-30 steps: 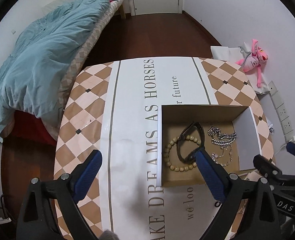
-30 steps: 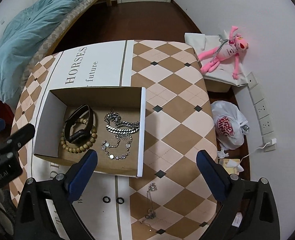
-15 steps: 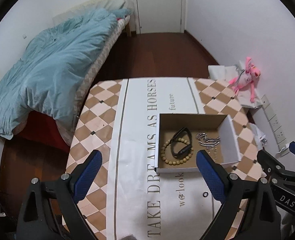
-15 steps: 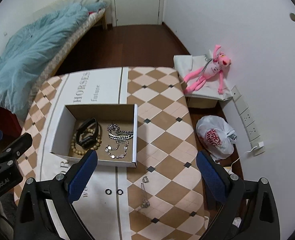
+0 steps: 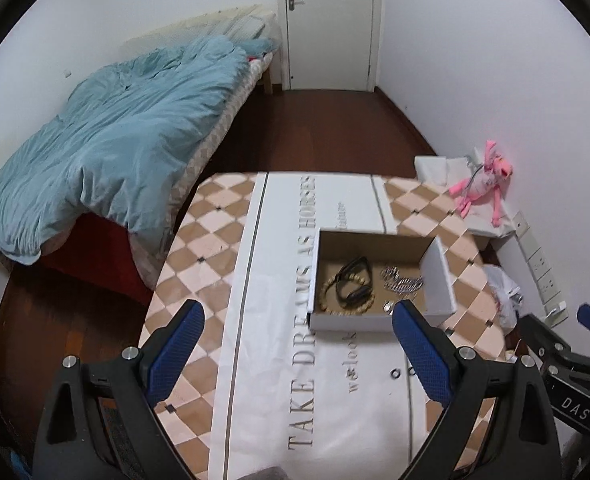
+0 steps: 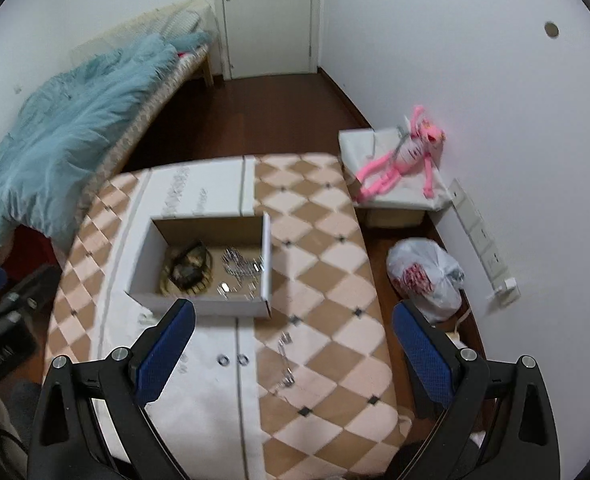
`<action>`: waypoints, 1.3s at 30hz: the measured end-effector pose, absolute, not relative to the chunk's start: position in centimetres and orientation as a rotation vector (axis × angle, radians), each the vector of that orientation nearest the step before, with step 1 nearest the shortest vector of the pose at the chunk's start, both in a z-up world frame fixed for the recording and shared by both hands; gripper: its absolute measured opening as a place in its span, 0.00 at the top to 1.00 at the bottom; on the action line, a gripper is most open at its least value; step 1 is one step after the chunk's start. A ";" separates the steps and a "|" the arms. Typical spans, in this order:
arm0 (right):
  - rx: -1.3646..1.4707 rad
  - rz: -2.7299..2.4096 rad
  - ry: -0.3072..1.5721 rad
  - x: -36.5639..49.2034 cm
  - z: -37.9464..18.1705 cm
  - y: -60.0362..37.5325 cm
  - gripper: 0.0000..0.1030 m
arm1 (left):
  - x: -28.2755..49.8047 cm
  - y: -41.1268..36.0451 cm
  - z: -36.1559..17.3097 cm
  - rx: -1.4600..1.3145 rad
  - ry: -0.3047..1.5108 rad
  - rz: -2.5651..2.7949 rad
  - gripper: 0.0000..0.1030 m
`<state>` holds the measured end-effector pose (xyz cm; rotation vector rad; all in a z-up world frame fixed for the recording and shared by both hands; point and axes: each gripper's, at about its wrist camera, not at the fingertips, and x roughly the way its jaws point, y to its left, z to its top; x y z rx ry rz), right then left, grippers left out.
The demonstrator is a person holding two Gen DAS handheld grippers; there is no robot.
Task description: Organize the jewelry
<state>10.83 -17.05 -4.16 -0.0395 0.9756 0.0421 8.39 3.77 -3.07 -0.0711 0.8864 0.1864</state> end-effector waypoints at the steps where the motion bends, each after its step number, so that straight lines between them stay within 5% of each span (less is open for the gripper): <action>1: -0.031 0.037 1.006 10.5 -5.6 -17.4 0.03 | 8.3 3.9 -4.1 -0.069 0.901 0.195 0.07; 7: 0.054 0.030 1.138 9.8 -13.5 -19.9 0.04 | 7.5 4.5 -10.2 -0.064 1.010 0.229 0.07; 10: 0.077 0.036 1.177 9.9 -16.9 -20.3 0.20 | 7.3 4.7 -13.7 -0.054 1.079 0.258 0.07; 18: 0.065 0.029 1.173 10.3 -21.3 -19.3 0.32 | 7.1 4.9 -17.4 -0.070 1.165 0.271 0.07; 21: -0.010 0.010 1.143 10.0 -21.5 -18.3 0.45 | 7.4 4.6 -17.6 -0.081 1.176 0.250 0.07; 25: -0.029 0.029 1.124 9.9 -21.2 -18.0 0.93 | 8.1 3.6 -18.0 -0.110 1.179 0.194 0.07; 31: 0.024 0.035 1.121 10.1 -21.1 -18.8 0.94 | 9.8 1.3 -18.5 -0.128 1.182 0.109 0.09; 34: 0.037 0.032 1.125 10.0 -21.0 -18.9 0.94 | 10.5 0.3 -19.0 -0.102 1.187 0.091 0.15; 36: 0.045 0.032 1.128 10.1 -21.0 -19.1 0.94 | 10.9 -0.2 -19.4 -0.087 1.190 0.081 0.29; 39: 0.051 0.031 1.133 10.2 -21.0 -19.1 0.94 | 11.3 -0.6 -20.0 -0.060 1.192 0.066 0.63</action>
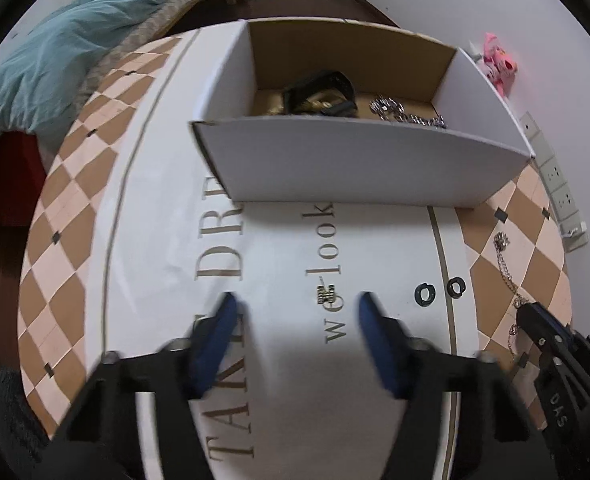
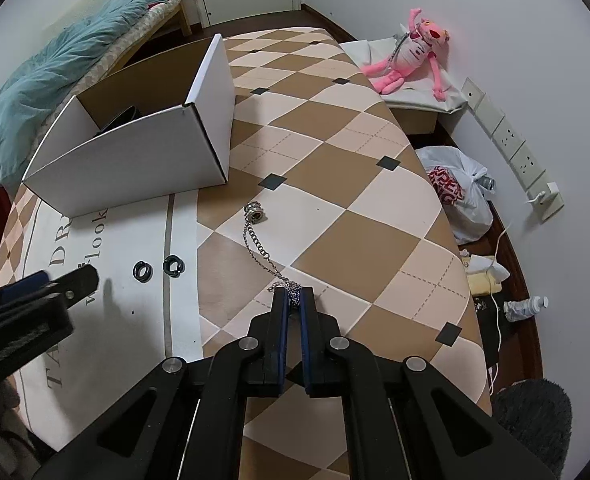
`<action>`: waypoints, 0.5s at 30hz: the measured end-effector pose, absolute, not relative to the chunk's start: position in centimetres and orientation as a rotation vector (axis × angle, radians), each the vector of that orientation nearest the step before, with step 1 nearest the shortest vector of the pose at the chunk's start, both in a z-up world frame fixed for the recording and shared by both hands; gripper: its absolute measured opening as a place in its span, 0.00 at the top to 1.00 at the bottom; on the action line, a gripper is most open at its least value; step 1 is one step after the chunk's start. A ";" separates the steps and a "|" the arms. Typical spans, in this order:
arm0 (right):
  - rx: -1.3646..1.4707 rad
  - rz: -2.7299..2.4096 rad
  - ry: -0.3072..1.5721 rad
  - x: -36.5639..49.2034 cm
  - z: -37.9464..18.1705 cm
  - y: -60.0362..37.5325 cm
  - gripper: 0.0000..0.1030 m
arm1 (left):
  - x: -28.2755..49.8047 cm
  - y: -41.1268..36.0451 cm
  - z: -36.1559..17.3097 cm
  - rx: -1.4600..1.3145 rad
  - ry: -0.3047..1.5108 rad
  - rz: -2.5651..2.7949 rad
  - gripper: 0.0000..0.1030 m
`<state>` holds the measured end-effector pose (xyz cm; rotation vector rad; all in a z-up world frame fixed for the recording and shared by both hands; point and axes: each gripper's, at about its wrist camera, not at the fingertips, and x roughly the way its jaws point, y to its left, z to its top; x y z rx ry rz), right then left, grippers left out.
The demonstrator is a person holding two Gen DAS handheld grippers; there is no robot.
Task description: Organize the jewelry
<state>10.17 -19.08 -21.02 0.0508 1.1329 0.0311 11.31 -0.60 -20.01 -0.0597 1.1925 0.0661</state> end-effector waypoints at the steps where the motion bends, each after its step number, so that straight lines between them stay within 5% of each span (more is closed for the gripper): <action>1: 0.053 0.030 1.134 10.2 -21.0 -19.1 0.94 | 11.4 -0.7 -19.9 -0.047 1.176 0.068 0.69; 2: 0.053 0.029 1.135 10.2 -21.0 -19.1 0.94 | 11.4 -0.7 -19.8 -0.050 1.175 0.052 0.81; 4: 0.056 0.028 1.136 10.2 -21.0 -19.2 0.94 | 11.4 -0.7 -19.6 -0.057 1.167 0.041 0.91; 15: 0.187 0.091 1.072 9.6 -16.7 -20.7 0.95 | 9.9 0.0 -16.8 -0.094 1.121 -0.001 0.94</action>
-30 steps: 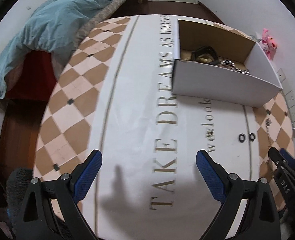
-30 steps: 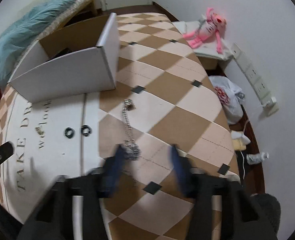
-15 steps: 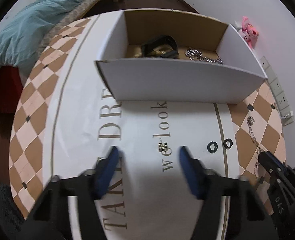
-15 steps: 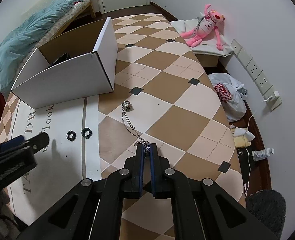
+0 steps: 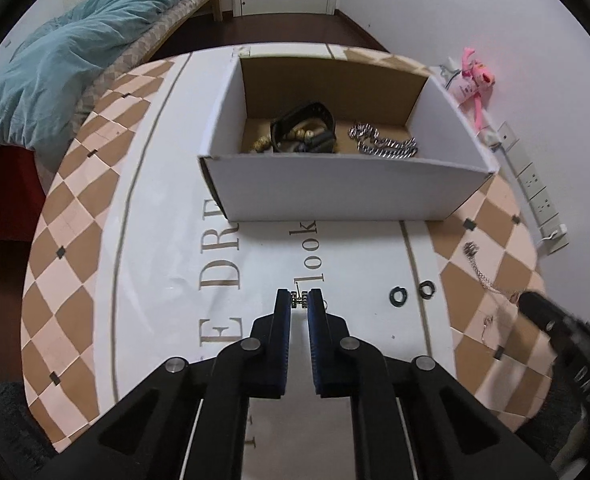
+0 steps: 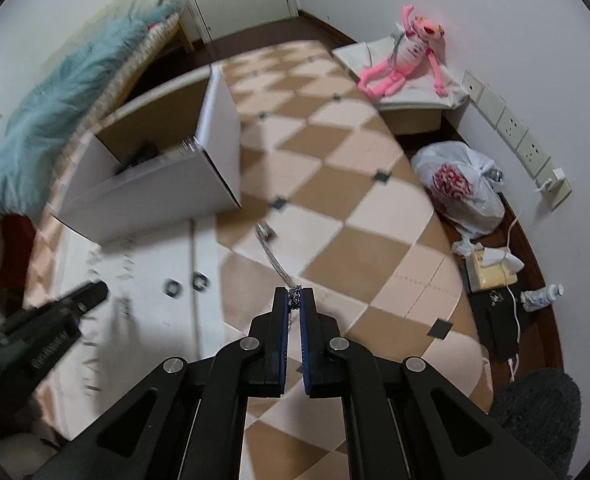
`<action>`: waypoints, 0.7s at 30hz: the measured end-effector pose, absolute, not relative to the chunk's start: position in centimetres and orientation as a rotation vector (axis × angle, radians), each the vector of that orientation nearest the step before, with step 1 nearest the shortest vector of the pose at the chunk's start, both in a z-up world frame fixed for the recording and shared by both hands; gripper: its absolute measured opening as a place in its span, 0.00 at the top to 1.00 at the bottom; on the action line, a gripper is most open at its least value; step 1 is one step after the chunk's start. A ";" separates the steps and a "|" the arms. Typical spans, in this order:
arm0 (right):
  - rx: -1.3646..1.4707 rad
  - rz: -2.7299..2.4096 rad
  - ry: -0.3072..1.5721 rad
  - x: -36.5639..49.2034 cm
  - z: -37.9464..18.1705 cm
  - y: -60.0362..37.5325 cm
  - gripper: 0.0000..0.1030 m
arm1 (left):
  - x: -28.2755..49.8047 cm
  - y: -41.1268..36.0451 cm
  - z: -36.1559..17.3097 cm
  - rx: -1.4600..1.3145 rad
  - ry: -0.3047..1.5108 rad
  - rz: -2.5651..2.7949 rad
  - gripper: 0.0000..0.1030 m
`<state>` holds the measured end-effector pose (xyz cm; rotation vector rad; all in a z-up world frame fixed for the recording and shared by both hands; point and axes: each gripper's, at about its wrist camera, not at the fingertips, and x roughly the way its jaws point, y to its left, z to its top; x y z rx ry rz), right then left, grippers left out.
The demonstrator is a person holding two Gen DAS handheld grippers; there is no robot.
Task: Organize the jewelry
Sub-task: 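Carry both held pieces into the box and open both tools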
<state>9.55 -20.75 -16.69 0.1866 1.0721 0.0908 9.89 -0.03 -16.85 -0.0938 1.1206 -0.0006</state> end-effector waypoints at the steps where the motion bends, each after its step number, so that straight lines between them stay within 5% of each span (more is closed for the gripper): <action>1: 0.193 0.100 1.059 9.6 -15.9 -20.8 0.95 | 9.7 -0.1 -16.5 -0.097 1.115 -0.004 0.94; 21: 0.195 0.346 0.902 16.4 -2.2 -18.2 0.95 | 15.6 3.0 -5.3 -0.181 1.035 -0.134 0.94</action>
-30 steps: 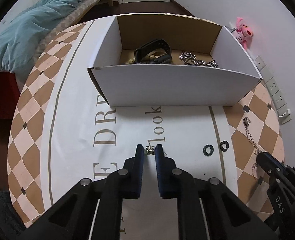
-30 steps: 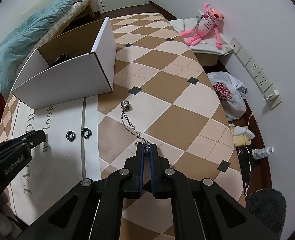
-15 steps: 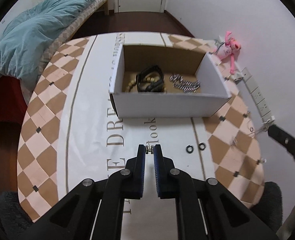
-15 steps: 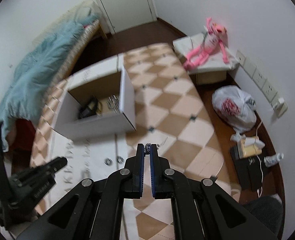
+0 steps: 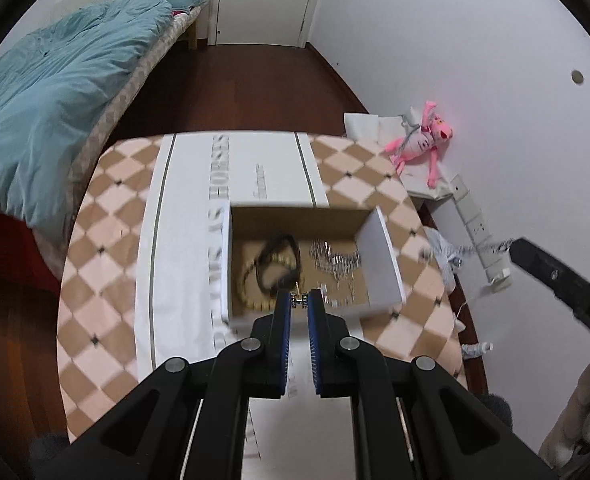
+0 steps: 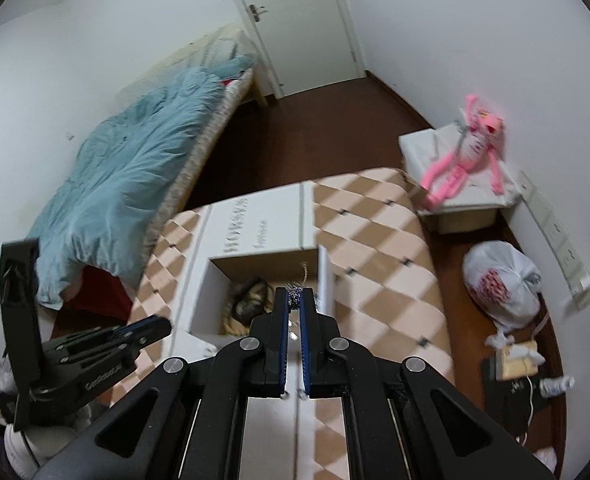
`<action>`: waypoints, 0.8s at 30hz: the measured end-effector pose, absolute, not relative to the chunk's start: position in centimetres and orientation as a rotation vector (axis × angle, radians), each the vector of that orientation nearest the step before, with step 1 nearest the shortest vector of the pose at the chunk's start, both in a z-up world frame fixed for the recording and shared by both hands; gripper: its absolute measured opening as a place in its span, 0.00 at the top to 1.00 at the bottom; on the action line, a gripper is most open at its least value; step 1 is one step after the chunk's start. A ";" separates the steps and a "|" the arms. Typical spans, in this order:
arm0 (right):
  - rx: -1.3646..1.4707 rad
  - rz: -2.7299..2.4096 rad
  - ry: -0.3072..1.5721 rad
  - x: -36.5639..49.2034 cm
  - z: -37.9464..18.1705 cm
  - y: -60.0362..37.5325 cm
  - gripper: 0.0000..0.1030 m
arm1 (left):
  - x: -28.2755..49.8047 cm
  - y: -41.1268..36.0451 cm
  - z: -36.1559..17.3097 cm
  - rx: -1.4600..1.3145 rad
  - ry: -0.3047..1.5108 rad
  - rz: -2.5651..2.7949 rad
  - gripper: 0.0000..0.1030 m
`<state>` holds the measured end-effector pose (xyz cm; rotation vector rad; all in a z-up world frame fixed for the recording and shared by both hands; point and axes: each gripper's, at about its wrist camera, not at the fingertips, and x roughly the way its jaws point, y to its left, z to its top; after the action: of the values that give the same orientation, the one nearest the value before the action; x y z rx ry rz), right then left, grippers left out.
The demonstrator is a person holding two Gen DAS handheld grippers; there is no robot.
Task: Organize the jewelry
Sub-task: 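Carry both held pieces into the box and open both tools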
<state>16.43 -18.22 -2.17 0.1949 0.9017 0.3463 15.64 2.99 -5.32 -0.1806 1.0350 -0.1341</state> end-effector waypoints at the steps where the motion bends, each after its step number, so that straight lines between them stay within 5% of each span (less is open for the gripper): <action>1: 0.185 0.355 0.911 17.1 -2.2 -17.7 0.95 | 16.6 3.2 -5.2 -0.181 1.039 -0.133 0.94; 24: -0.040 0.321 1.189 29.8 -10.7 -11.2 0.94 | 27.0 5.5 -11.1 -0.233 1.289 -0.098 0.92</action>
<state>29.80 -11.17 -10.68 -0.0404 1.1891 0.3210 26.99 5.52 -11.11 -0.2331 1.2892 -0.0981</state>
